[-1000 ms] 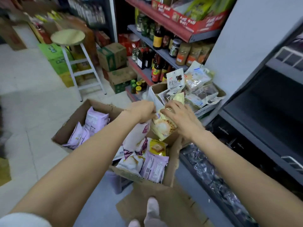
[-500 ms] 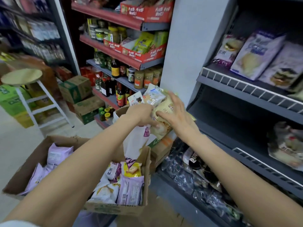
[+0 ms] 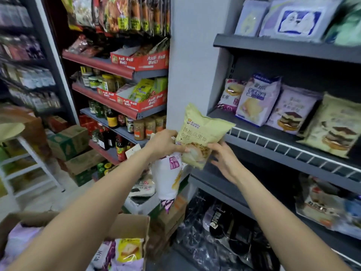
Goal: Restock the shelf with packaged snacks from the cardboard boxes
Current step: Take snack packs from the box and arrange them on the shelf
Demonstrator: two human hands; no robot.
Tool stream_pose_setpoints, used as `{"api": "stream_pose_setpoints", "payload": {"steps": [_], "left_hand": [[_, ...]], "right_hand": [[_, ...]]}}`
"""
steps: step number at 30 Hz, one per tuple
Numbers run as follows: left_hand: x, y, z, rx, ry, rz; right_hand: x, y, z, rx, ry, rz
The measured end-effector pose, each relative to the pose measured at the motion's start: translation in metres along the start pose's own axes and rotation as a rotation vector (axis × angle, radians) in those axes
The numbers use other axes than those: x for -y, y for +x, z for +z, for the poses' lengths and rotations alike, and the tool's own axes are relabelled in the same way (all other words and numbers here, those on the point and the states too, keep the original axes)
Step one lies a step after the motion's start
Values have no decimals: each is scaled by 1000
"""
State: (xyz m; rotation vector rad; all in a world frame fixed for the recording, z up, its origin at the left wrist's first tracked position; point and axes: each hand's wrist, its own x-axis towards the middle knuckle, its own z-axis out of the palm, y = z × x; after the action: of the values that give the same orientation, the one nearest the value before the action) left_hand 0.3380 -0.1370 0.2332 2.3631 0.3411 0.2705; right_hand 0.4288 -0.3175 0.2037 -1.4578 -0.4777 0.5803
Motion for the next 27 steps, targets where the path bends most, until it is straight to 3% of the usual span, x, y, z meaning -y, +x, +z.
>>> {"api": "stream_pose_setpoints", "payload": {"steps": [2,10,18,27], "left_hand": [[-26,15,13,0,-43,35],[-133,66,49,76,-332,143],[-187,108,66,-154,-420,279],[-211,150,71,-329,-139,426]], "right_hand": [[9,1,-18,-11,-7,-98],[69,-3,-116,-451,-1,-349],[105,-4,-198,-716,100,-311],[126,-2,-234,-761,199,-244]]}}
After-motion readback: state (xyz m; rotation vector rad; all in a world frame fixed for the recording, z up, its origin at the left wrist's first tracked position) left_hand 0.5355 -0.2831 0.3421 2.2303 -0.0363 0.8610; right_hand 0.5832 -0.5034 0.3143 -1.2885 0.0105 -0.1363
